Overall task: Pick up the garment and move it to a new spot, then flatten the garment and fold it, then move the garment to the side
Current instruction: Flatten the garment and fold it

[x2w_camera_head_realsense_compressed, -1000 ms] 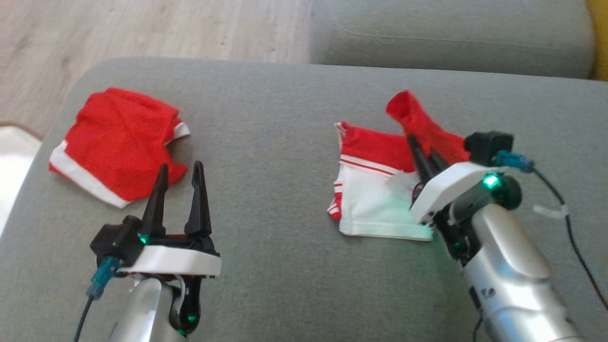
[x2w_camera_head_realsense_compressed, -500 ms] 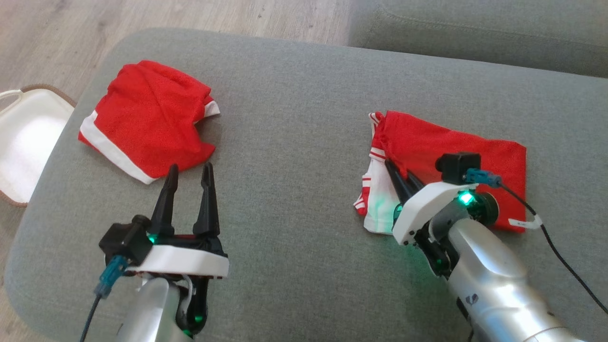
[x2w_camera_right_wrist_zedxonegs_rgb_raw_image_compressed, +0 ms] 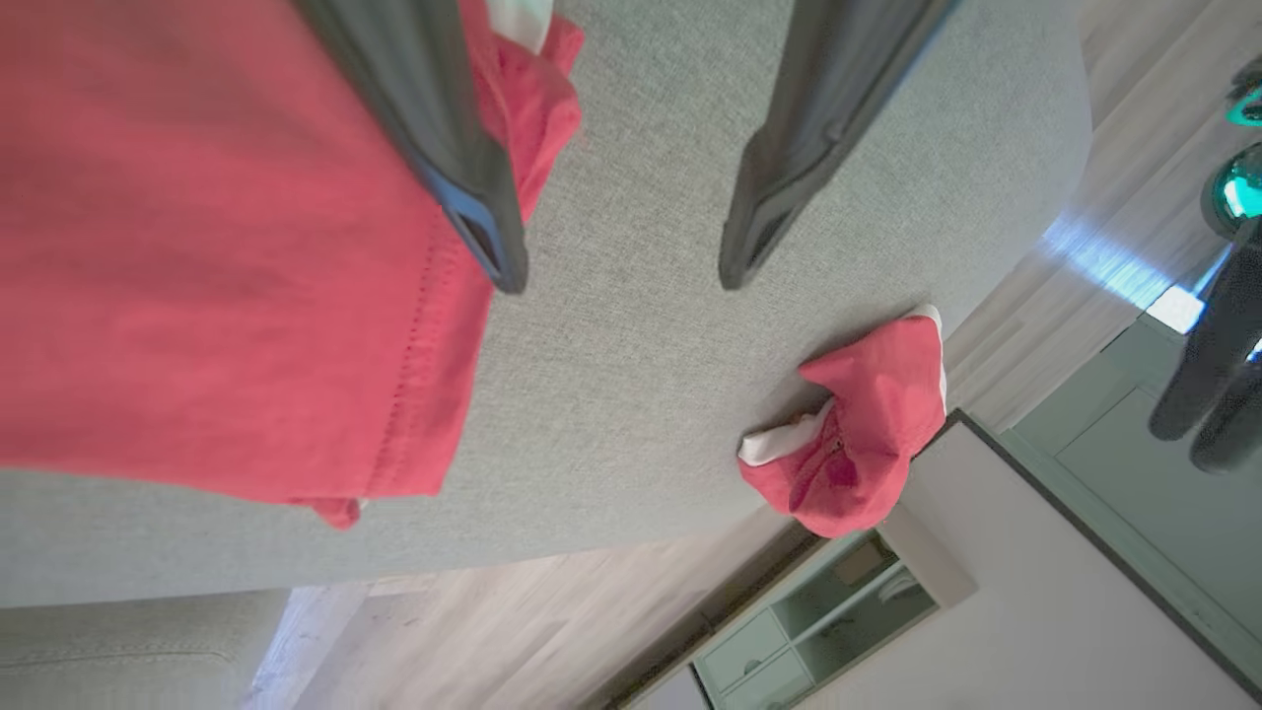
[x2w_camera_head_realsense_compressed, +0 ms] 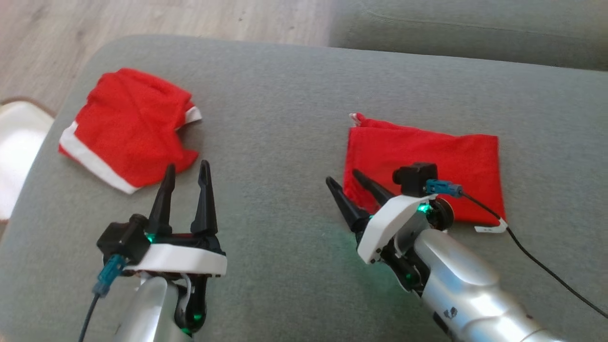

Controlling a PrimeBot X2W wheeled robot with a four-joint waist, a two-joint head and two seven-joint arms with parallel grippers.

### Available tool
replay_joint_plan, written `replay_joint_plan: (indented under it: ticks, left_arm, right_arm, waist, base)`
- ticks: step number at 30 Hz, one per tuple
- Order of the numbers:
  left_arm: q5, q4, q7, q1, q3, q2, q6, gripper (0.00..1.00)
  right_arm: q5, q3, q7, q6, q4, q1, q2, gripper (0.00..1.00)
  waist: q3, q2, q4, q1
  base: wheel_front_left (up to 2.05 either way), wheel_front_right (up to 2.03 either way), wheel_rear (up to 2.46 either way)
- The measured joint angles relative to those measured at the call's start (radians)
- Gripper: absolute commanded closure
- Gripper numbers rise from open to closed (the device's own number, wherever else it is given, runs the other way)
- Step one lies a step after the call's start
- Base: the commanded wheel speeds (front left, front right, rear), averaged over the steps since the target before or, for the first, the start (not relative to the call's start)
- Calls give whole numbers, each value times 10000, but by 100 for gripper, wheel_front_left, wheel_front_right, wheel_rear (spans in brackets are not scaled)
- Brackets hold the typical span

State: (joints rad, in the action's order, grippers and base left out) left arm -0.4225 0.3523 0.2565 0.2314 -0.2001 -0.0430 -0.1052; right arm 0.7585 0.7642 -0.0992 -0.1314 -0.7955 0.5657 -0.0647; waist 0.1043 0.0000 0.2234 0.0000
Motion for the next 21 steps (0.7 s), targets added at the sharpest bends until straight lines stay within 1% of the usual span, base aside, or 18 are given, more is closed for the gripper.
replay_joint_plan:
  ticks: [3,5,7,10,11,14,18,21]
  left_arm:
    - [0,-6,0,-1,65,0,-2,0]
    - [2,-21,0,-2,100,0,-2,0]
    - [6,-63,0,-5,132,0,-4,0]
    - [17,-169,0,-9,188,0,-6,0]
    - [17,-169,0,-9,188,0,-6,0]
    - [19,-307,0,-17,278,0,-6,0]
    - [117,-347,0,-32,360,2,-10,0]
    - [180,-359,0,-42,382,2,-19,0]
  right_arm:
    - [-4,-12,-476,0,-79,214,-4,0]
    - [-142,-221,-842,0,-247,525,-4,0]
    - [-640,-579,-1141,0,-568,915,0,0]
    - [-1590,-1413,-1415,0,-966,1315,-113,0]
    - [-1590,-1413,-1415,0,-966,1315,-113,0]
    - [-2512,-2288,-1488,0,-986,1358,-562,0]
    - [-3800,-3889,-1499,0,-33,1011,-1289,0]
    - [-4577,-5003,-1517,0,863,261,-1371,0]
  waist:
    - [-91,0,-297,0]
    - [-154,0,-519,0]
    - [-215,0,-754,0]
    - [-296,0,-1111,0]
    - [-296,0,-1111,0]
    - [-366,0,-1453,0]
    - [-423,0,-1862,0]
    - [-445,0,-2081,0]
  base:
    - [0,0,0]
    - [0,0,0]
    - [0,0,0]
    - [0,0,0]
    - [0,0,0]
    - [0,0,0]
    - [0,0,0]
    - [0,0,0]
